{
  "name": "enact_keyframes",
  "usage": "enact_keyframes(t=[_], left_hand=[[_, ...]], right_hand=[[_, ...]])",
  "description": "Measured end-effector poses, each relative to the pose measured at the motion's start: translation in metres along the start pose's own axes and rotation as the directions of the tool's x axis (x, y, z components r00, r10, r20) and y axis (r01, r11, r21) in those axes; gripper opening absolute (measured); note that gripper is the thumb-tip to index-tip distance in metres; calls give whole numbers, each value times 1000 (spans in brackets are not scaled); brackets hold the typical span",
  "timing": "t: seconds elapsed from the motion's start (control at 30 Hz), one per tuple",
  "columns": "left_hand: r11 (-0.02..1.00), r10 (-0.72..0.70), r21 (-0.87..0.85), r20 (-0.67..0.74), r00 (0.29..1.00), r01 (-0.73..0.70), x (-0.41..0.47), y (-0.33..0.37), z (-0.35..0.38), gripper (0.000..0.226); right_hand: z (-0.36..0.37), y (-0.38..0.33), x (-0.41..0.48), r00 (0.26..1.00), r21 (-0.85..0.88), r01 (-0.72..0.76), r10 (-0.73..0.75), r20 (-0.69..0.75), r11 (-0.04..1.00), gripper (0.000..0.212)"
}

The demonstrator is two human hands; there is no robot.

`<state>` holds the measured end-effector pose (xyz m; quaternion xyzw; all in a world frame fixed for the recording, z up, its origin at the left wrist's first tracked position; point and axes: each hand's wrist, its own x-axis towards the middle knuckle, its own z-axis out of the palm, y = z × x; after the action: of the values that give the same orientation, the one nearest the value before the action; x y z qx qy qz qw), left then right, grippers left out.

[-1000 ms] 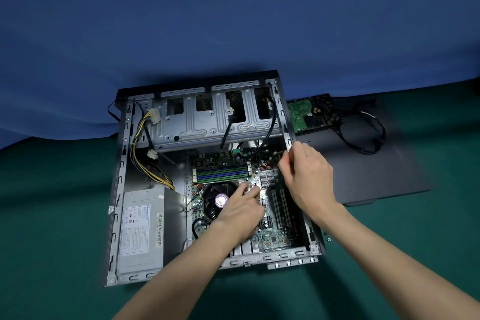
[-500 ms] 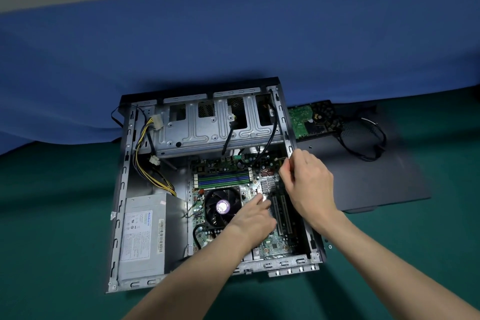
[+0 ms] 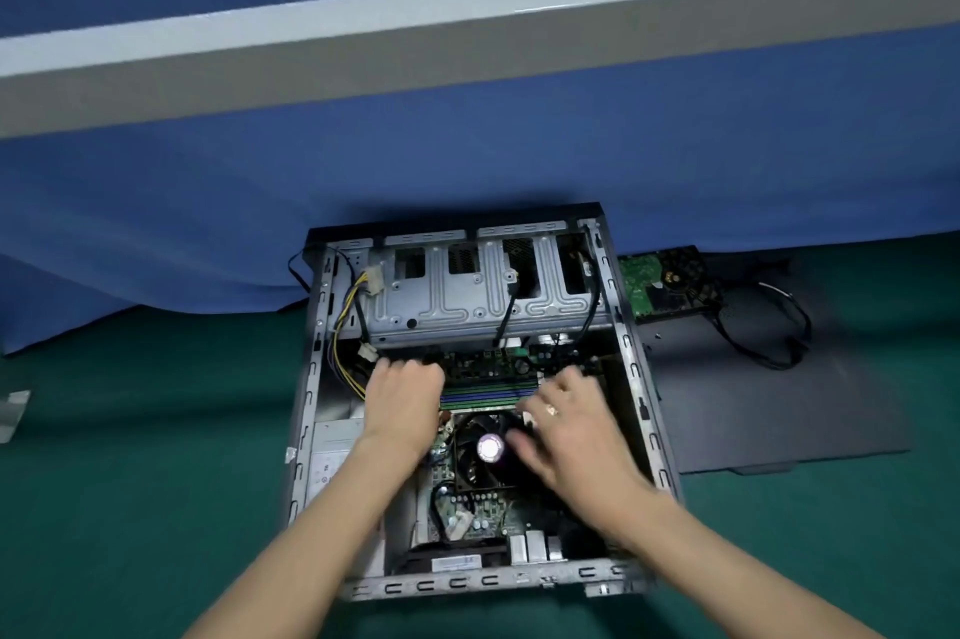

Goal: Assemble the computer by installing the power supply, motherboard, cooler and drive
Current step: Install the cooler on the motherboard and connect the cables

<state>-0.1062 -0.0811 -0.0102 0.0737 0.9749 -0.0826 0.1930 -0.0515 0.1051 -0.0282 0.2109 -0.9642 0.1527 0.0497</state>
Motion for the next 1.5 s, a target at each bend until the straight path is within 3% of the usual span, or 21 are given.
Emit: enact_keyframes(t=[0.07,0.13,0.37,0.53,0.73,0.8,0.93,1.0,1.1,1.23,1.4,1.5], left_hand=[[998,-3,-54,192,981,13,9,-10,2,25],[988,16,-150,315,949,33,20,-15,7,29],[983,1,-170,404,915,73,56,-1,25,51],[981,-83,-135,348,934,138,60,9,34,43],[971,-68,-189,385,921,150,59,4,29,46],[932,-47,-308,414,909,189,57,-3,22,35],[709,53,-603,563,825,366,51,-17,18,12],[769,-11,-527,555,832,362,51,-18,20,11],[917,-43,-333,469,882,222,54,-13,21,58],[950,-64,-247,442,895,190,59,-6,30,43],[974,-91,-151,424,901,170,60,-3,34,51],[965,-69,-199,436,897,171,61,-9,33,46]], right_hand=[[19,-13,5,928,70,1,-27,372,998,69],[33,-20,11,848,89,6,-52,527,996,93],[55,-17,11,871,104,51,-95,483,993,98],[56,-14,13,873,161,25,-100,477,987,96],[56,-13,11,871,185,-7,-85,485,983,94],[56,-13,11,873,190,-21,-74,481,982,94],[55,-14,10,877,204,-55,-50,478,977,95],[54,-15,10,876,212,-65,-46,481,975,95],[54,-15,9,876,225,-75,-43,481,971,94],[56,-15,7,882,234,-88,-34,471,968,94],[59,-14,8,882,236,-89,-34,471,968,94],[61,-13,7,881,240,-98,-27,472,966,94]])
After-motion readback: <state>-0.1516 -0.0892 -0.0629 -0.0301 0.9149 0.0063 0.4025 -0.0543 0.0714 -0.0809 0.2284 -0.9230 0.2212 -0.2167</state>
